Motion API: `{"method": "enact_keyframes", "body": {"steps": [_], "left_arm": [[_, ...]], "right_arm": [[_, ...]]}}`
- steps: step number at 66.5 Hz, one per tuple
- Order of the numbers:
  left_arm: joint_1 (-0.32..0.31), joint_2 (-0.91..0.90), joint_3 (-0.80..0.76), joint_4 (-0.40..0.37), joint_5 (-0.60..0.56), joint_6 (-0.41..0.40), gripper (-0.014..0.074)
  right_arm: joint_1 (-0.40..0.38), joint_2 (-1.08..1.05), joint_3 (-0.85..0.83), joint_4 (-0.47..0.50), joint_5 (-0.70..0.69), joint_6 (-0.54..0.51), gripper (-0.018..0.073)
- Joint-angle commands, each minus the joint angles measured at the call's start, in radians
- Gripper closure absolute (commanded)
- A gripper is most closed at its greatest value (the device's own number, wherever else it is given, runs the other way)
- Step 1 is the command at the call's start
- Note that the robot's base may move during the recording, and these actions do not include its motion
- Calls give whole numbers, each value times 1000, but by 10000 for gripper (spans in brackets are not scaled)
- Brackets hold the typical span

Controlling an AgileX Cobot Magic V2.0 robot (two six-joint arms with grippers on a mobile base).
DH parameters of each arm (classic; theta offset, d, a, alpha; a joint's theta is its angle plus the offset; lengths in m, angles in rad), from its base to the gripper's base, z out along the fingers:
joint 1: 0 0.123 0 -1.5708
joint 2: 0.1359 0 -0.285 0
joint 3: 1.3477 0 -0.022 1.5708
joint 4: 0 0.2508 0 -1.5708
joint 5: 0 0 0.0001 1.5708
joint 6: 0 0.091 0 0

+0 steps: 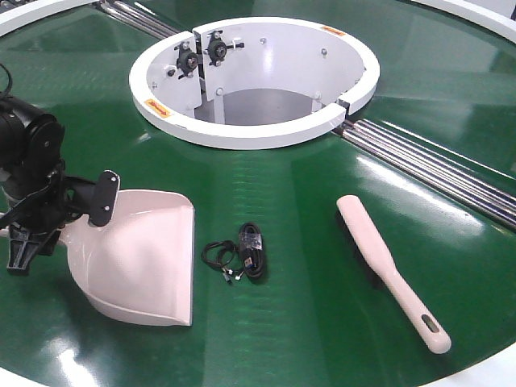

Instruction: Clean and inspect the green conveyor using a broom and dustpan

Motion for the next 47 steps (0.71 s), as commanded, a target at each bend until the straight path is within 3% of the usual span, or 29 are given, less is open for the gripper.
{"method": "enact_keyframes", "body": {"steps": [1,47], "left_arm": [[-15,-37,-26,-20,21,24,603],[-15,-37,-26,-20,21,24,603]], "right_arm": [[1,-11,3,-5,-77,-1,568],[1,-11,3,-5,-78,-1,568]]}}
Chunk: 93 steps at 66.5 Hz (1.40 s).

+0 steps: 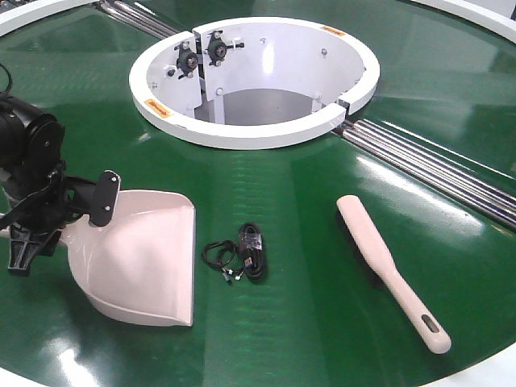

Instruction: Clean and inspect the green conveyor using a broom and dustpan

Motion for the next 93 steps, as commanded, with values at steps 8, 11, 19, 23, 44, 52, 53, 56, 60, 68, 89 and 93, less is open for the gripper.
{"method": "enact_keyframes", "body": {"steps": [8,11,19,23,44,52,53,56,60,68,89,93], "left_arm": [[-15,-37,-26,-16,20,24,603],[-15,-37,-26,-16,20,24,603],[-15,-37,-26,-16,20,24,603],[-15,-37,-26,-16,20,24,603],[-15,-37,-26,-18,20,24,603],[-15,-37,-26,-23,20,24,603],[-15,-37,-26,-23,20,24,603],[-15,-37,-26,-23,20,24,603],[-15,-37,-26,-23,20,24,603],[-15,-37,-26,-23,20,24,603],[-15,-37,-26,-23,20,24,603],[-15,-37,-26,-23,20,24,603]], "right_arm": [[1,-11,3,-5,-78,-1,568],[1,-11,3,-5,-78,-1,568],[1,-11,1,-6,-81,-1,568],[1,-11,2,-6,-108,0,568],[1,8,-140,-2,-147,84,568],[1,116,-284,-9,-90,69,568],[1,134,-301,-7,-83,70,568],[1,189,-352,1,-54,70,568],[1,267,-420,9,-3,70,568],[1,417,-535,32,98,70,568],[1,581,-573,51,90,70,567],[1,589,-574,45,91,59,563]]}}
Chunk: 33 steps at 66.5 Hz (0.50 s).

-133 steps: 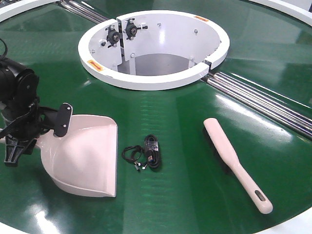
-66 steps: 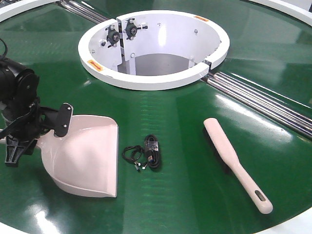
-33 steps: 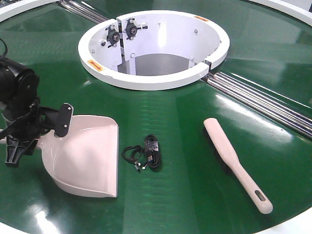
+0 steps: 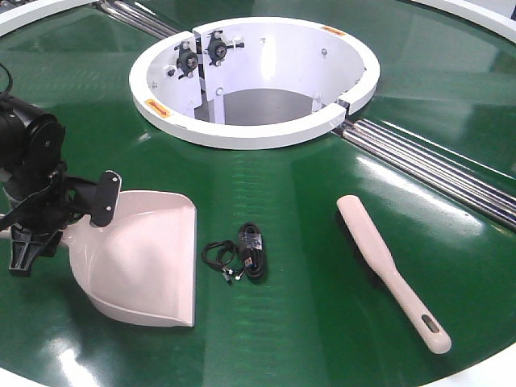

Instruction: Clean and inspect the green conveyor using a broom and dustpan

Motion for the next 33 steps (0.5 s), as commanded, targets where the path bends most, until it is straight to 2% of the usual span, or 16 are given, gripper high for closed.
{"method": "enact_keyframes", "body": {"steps": [1,7,14,33], "left_arm": [[-14,-37,-26,-13,19,24,603],[-14,-37,-26,-13,19,24,603],[-14,-37,-26,-13,19,24,603],[-14,-37,-26,-13,19,24,603]], "right_arm": [[1,19,-37,-8,-75,-16,561],[1,25,-37,-9,-72,-61,536],[1,25,-37,-8,-65,-91,465],[1,61,-76,2,55,-91,118]]}}
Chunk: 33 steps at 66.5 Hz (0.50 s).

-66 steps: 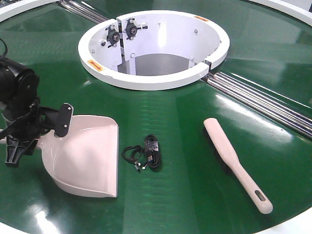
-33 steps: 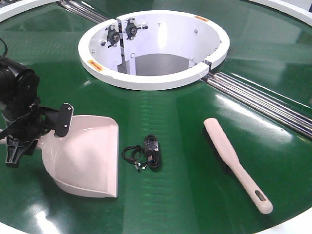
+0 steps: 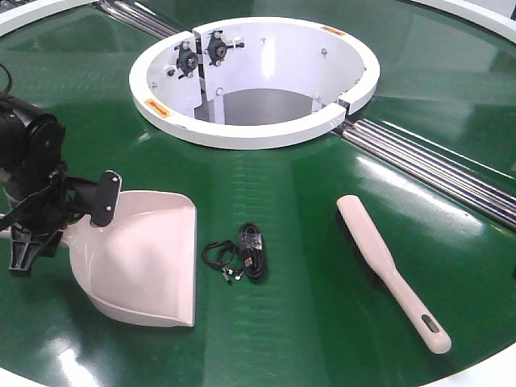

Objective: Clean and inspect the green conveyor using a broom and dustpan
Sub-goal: 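Reach the right gripper to the pink brush handle and grasp it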

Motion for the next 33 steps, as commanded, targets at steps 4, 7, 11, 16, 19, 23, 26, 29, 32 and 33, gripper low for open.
{"method": "enact_keyframes", "body": {"steps": [4,7,11,16,19,23,26,29,32,33], "left_arm": [[-14,-37,-26,-12,19,24,603],[-14,-37,-26,-12,19,24,603],[-14,-37,-26,-12,19,24,603],[-14,-37,-26,-12,19,24,603],[-14,-37,-26,-12,19,24,603],[-14,-37,-26,-12,19,24,603],[-14,-37,-26,-12,19,24,603],[-14,-37,-26,-12,19,24,603],[-14,-37,-26,-12,19,24,603],[-14,-37,-26,-12,19,24,603]], "right_arm": [[1,42,-89,5,18,-8,55],[1,62,-109,12,40,-9,24],[1,86,-138,30,72,-16,-3],[3,126,-187,75,138,-48,-15],[3,154,-215,114,188,-77,-15],[3,208,-265,170,260,-122,-13],[3,249,-299,199,323,-148,-12],[3,292,-331,209,366,-152,-12],[3,337,-361,207,417,-151,-12],[3,352,-375,205,431,-150,-12]]}}
